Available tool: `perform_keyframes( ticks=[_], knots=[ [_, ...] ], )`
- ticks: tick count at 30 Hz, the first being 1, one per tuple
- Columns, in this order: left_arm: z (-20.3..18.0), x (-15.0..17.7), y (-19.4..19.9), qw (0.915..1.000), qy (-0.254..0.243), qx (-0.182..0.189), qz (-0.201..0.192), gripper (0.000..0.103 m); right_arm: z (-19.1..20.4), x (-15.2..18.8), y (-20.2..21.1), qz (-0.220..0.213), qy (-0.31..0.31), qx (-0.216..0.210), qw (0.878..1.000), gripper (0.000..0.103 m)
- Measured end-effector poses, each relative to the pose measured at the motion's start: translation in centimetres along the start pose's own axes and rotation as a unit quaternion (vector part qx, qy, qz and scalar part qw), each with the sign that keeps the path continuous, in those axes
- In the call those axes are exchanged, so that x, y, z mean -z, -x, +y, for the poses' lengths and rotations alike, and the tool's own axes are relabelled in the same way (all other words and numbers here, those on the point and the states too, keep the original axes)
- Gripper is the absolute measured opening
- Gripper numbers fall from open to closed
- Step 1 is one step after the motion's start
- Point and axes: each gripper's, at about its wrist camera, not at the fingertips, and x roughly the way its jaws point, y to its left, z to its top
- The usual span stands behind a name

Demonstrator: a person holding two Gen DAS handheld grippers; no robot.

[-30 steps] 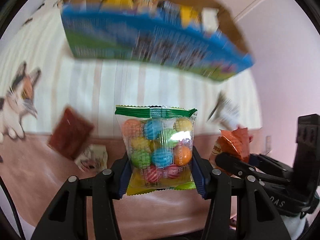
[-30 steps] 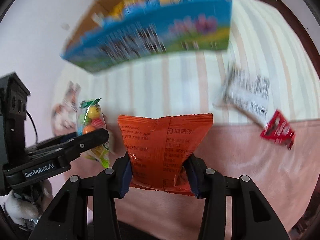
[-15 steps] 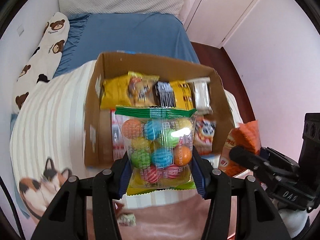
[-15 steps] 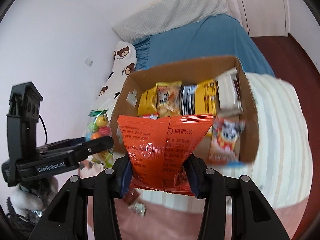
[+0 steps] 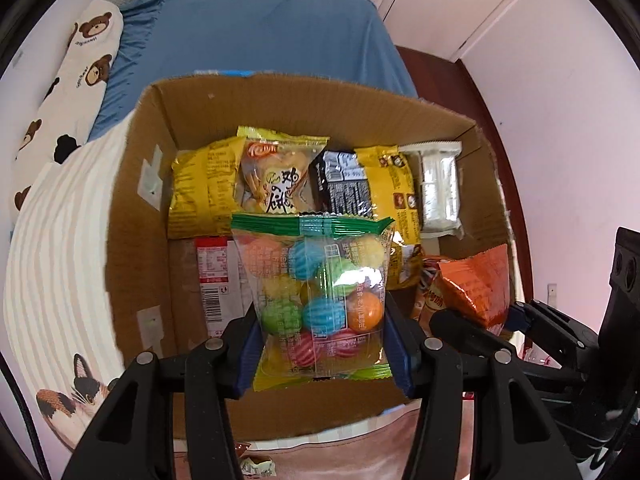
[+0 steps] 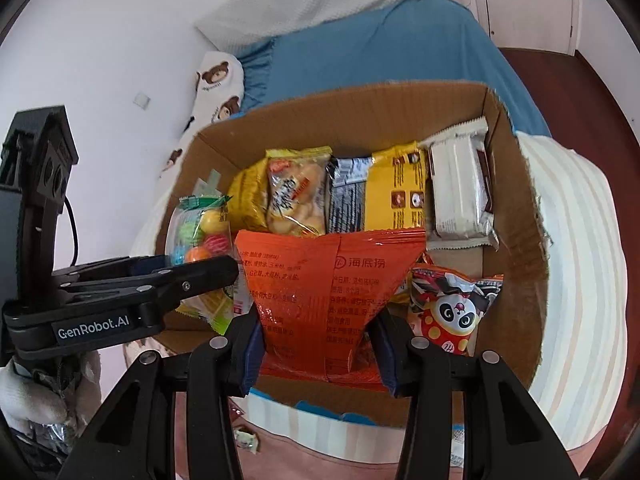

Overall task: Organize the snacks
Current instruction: 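Open both tools to drop the bags into the box and withdraw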

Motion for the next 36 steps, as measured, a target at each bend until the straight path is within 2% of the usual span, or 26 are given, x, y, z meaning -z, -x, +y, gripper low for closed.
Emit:
perform_keyframes(
  ticks=[2,4,5,6,7,11,16,18,19,23,30,36],
  knots=[
    [0.1,-0.3,-1.0,0.9999,-0.002,0.000,0.011,0.050,-0.5,-0.1,-1.2,0.018,-0.005,-0.006,1.000,0.050],
    [0.5,-0.4,-2.4,0.9993,0.007,0.005,0.037,0.050,-1.0,0.1,-2.4,0.041,-0.015,-0.011,0.999,0.067],
    [0.7,-0.4,-3.0,0.9989,0.010,0.007,0.046,0.050,-1.3,0.2,-3.0,0.050,-0.018,-0.006,0.999,0.088],
    [0.8,-0.3,-3.4,0.9986,0.011,0.011,0.052,0.050,-1.5,0.3,-3.5,0.056,-0.017,0.007,0.998,0.094],
    [0.9,-0.2,-3.7,0.9985,0.012,0.011,0.053,0.051,-1.6,0.4,-3.7,0.057,-0.015,0.011,0.998,0.094],
    [1.2,-0.2,-3.9,0.9989,0.013,-0.002,0.045,0.076,-1.7,0.7,-4.4,0.067,-0.008,0.036,0.997,0.096],
    [1.2,0.2,-3.1,0.9993,0.005,-0.031,0.018,0.079,-1.3,1.0,-4.0,0.059,-0.002,0.069,0.996,0.098],
    [1.3,0.4,-2.5,0.9991,0.002,-0.043,0.003,0.088,-1.2,1.3,-3.5,0.050,0.002,0.089,0.995,0.098],
    [1.3,0.6,-2.2,0.9991,0.003,-0.043,-0.003,0.097,-1.2,1.5,-3.2,0.047,0.002,0.092,0.995,0.098],
    [1.5,1.9,-1.2,0.9993,0.007,-0.032,-0.019,0.102,-1.2,2.3,-1.8,0.027,0.002,0.116,0.993,0.099],
    [1.1,4.6,0.7,0.9969,0.008,-0.055,-0.056,0.102,-1.0,3.9,1.2,-0.009,-0.004,0.156,0.988,0.102],
    [0.7,8.1,4.0,0.9919,0.021,-0.058,-0.111,0.102,-0.6,6.4,5.1,-0.050,-0.003,0.160,0.986,0.102]
  ],
)
